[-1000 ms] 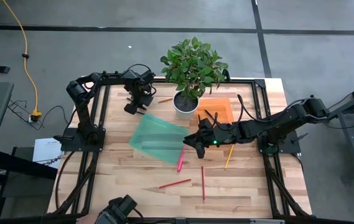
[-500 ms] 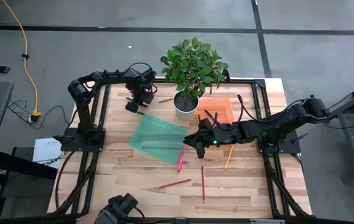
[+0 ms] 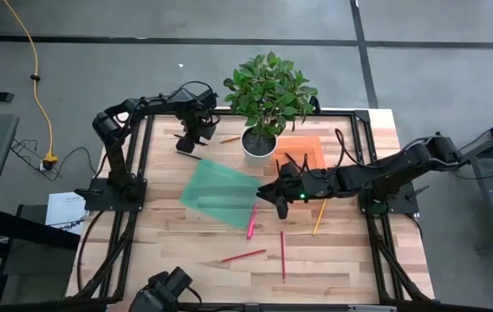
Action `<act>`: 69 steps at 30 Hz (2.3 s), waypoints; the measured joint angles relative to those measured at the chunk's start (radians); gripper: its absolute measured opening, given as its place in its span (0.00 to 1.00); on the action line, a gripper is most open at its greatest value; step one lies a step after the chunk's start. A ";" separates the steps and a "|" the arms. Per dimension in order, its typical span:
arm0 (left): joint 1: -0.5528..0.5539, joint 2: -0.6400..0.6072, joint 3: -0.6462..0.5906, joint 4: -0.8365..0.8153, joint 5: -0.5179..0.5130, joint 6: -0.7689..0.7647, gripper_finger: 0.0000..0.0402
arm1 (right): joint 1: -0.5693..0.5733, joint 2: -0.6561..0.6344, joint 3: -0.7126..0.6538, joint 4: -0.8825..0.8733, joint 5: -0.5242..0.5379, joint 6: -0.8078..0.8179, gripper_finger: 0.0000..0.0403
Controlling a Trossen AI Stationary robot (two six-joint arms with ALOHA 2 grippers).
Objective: Sort pens & pencils
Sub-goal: Put the black pen into the orange bin
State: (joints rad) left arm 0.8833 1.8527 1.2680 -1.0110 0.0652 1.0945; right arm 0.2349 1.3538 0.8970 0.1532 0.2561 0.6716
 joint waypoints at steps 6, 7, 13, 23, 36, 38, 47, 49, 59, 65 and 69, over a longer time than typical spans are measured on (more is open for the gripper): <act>0.001 -0.097 0.001 -0.040 0.008 -0.001 0.06 | -0.001 -0.008 0.000 -0.006 0.004 -0.026 0.24; 0.001 -0.115 0.001 -0.048 0.009 -0.003 0.07 | -0.001 -0.008 0.000 -0.007 0.004 -0.030 0.24; 0.000 -0.233 0.001 -0.079 0.058 -0.052 0.07 | -0.003 -0.008 0.000 -0.007 0.004 -0.056 0.24; -0.017 -0.459 0.001 -0.123 0.169 -0.176 0.08 | -0.038 -0.051 -0.001 -0.006 -0.029 -0.097 0.24; -0.333 -0.646 0.001 -0.041 0.223 -0.437 0.08 | -0.063 -0.168 0.000 0.049 -0.030 -0.156 0.24; -0.395 -0.663 0.001 0.008 0.226 -0.490 0.08 | -0.061 -0.181 0.000 0.048 -0.031 -0.156 0.24; -0.638 -0.674 0.001 0.235 0.184 -0.654 0.08 | -0.031 -0.205 0.000 0.117 -0.031 -0.153 0.24; -0.681 -0.668 0.001 0.295 0.154 -0.675 0.08 | -0.024 -0.206 0.000 0.133 -0.031 -0.150 0.24; -0.755 -0.663 0.001 0.522 0.035 -0.746 0.08 | -0.003 -0.205 0.000 0.203 -0.031 -0.149 0.24; -0.755 -0.629 0.001 0.645 0.038 -0.813 0.08 | -0.004 -0.205 0.000 0.230 -0.031 -0.149 0.25; -0.768 -0.586 0.001 0.676 0.058 -0.840 0.08 | -0.005 -0.205 0.000 0.232 -0.031 -0.159 0.25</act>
State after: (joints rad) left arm 0.1154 1.2671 1.2686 -0.3345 0.1228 0.2544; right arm 0.2301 1.1492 0.8974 0.3853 0.2248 0.5122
